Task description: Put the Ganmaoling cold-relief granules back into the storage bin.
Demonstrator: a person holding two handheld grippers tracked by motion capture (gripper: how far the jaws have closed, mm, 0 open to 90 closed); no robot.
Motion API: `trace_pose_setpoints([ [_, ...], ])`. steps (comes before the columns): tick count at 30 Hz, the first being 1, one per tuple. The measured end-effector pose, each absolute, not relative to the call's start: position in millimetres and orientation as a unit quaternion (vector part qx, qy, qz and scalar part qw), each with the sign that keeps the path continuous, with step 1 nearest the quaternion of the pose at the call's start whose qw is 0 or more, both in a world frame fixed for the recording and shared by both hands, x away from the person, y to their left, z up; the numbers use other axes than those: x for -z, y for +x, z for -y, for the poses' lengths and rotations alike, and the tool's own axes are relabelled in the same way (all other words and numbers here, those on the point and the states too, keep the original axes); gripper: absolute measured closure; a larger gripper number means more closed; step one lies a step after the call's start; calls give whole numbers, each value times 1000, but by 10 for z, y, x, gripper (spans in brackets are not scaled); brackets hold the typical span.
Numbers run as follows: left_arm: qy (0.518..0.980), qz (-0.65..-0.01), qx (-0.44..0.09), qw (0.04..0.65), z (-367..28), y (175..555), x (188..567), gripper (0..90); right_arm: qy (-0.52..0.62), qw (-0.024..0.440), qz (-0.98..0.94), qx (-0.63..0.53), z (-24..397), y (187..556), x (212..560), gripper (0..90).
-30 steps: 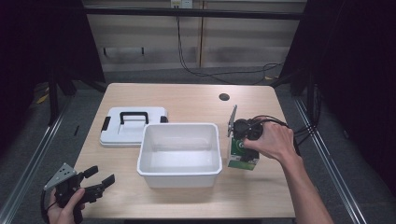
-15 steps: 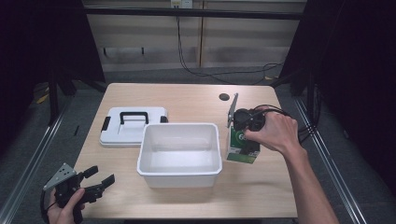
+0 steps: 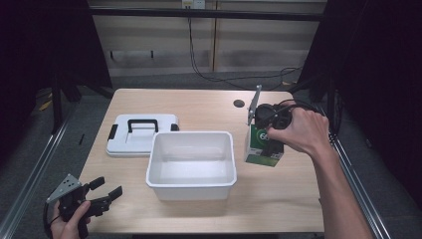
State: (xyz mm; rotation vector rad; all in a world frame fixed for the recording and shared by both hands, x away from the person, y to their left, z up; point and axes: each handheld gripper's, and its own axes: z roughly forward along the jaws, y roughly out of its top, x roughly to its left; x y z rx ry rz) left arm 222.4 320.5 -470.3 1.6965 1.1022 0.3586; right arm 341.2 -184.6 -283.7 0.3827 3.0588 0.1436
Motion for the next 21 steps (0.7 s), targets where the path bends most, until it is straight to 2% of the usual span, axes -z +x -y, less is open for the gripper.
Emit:
trace_pose_setpoints([
  [11,707,-460,-149,517,-3201,2226,4705,159,110,37,-992,-59,1764,3374,2559,162],
  [21,706,-460,-148,517,-3210,2226,4705,159,82,19,-995,-46,1483,3420,2621,162],
])
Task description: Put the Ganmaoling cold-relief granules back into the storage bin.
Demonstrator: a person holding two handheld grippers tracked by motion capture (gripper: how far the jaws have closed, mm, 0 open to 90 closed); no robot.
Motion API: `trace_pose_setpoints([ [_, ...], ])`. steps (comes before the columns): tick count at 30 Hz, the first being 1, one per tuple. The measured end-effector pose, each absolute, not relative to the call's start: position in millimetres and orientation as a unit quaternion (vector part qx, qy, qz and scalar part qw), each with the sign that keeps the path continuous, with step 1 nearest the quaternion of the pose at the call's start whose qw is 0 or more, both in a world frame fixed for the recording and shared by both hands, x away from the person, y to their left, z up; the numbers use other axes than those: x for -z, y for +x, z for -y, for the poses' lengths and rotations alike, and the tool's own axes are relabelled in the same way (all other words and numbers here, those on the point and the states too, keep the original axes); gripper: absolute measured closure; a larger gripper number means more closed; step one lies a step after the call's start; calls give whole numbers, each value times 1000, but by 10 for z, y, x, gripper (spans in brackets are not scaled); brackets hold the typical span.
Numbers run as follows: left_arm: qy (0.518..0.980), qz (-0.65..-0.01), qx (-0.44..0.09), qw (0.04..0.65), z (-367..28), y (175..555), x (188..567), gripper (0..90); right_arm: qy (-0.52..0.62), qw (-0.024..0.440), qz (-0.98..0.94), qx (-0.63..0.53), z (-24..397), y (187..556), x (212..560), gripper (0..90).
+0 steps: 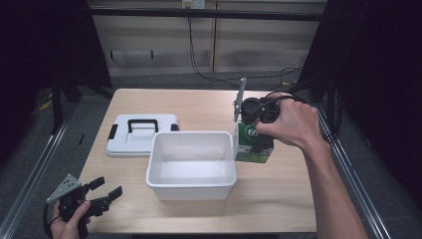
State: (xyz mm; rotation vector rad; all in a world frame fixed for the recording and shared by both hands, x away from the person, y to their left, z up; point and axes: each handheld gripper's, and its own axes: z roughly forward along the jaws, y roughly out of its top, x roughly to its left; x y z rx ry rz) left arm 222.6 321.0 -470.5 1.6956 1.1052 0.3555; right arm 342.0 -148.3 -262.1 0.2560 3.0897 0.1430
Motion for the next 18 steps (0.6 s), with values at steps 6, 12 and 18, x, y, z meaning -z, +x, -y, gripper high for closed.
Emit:
trace_pose_setpoints([
  [6,707,-459,-150,516,-3207,2225,4702,159,73,17,-996,-50,1330,3455,2635,162],
  [12,706,-460,-149,517,-3211,2224,4703,159,60,12,-997,-50,1160,3466,2633,162],
  [18,707,-459,-150,517,-3209,2224,4702,159,49,4,-998,-51,1051,3501,2673,162],
])
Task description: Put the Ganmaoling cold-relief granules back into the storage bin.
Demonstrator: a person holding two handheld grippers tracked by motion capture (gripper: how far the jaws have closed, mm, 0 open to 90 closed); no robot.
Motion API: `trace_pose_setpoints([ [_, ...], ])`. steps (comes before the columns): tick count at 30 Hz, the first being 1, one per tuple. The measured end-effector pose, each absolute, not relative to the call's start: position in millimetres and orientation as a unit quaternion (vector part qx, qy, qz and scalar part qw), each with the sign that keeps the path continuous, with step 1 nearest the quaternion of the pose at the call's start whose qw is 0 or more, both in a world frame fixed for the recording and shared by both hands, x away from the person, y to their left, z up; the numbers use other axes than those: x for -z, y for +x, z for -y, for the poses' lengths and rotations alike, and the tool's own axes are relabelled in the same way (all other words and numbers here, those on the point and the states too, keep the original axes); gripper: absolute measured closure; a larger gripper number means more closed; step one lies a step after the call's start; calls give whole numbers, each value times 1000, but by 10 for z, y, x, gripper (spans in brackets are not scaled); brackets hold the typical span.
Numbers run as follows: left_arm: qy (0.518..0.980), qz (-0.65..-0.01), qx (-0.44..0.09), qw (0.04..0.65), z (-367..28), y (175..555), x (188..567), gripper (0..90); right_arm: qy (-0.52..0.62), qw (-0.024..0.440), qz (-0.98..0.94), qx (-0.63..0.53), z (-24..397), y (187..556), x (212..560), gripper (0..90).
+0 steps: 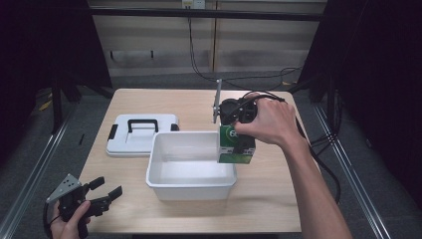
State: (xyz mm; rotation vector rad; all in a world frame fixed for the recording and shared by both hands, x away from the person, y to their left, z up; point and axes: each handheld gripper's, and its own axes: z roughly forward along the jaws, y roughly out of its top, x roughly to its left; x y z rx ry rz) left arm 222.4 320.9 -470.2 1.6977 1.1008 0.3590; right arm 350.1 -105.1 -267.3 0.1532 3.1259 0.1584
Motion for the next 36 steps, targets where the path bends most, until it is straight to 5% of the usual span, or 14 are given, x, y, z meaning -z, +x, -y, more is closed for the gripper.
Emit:
trace_pose_setpoints([
  [36,706,-457,-148,520,-3202,2216,4695,159,13,-23,-999,-28,390,3611,3160,161],
])
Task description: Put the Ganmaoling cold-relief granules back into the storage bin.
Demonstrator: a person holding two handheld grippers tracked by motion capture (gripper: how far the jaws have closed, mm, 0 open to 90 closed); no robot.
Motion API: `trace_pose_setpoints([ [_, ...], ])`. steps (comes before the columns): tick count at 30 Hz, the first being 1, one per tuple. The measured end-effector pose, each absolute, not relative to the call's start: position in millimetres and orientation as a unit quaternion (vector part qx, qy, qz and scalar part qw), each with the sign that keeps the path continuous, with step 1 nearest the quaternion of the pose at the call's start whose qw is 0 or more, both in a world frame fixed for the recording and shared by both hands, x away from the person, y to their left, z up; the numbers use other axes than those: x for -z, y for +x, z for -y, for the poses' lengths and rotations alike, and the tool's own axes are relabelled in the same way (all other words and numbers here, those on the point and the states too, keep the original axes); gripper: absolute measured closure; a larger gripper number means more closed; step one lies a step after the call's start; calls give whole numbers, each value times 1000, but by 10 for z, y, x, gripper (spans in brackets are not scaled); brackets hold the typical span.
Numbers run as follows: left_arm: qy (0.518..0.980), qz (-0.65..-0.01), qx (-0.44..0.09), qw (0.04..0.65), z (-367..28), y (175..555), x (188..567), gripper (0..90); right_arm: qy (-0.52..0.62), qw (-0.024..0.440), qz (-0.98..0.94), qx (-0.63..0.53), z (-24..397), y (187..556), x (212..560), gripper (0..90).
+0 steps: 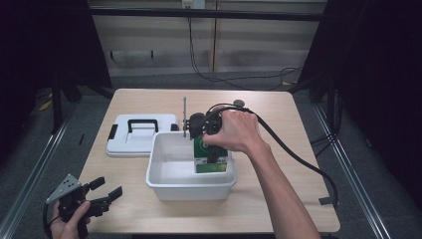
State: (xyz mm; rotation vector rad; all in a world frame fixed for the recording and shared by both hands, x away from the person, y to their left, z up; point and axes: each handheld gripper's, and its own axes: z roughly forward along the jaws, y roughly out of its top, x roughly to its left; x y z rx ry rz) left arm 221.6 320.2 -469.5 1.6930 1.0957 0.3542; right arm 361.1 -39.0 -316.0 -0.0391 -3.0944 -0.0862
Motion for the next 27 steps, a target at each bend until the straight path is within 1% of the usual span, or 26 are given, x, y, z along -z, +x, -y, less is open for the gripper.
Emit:
trace_pose_setpoints([
  [14,708,-455,-148,519,-3201,2219,4697,159,-35,33,998,28,575,3678,3376,160],
  [23,706,-456,-147,521,-3203,2215,4692,159,-33,22,999,25,562,3688,3491,159],
  [27,706,-456,-148,521,-3201,2215,4693,159,-39,28,998,31,596,3706,3571,159],
])
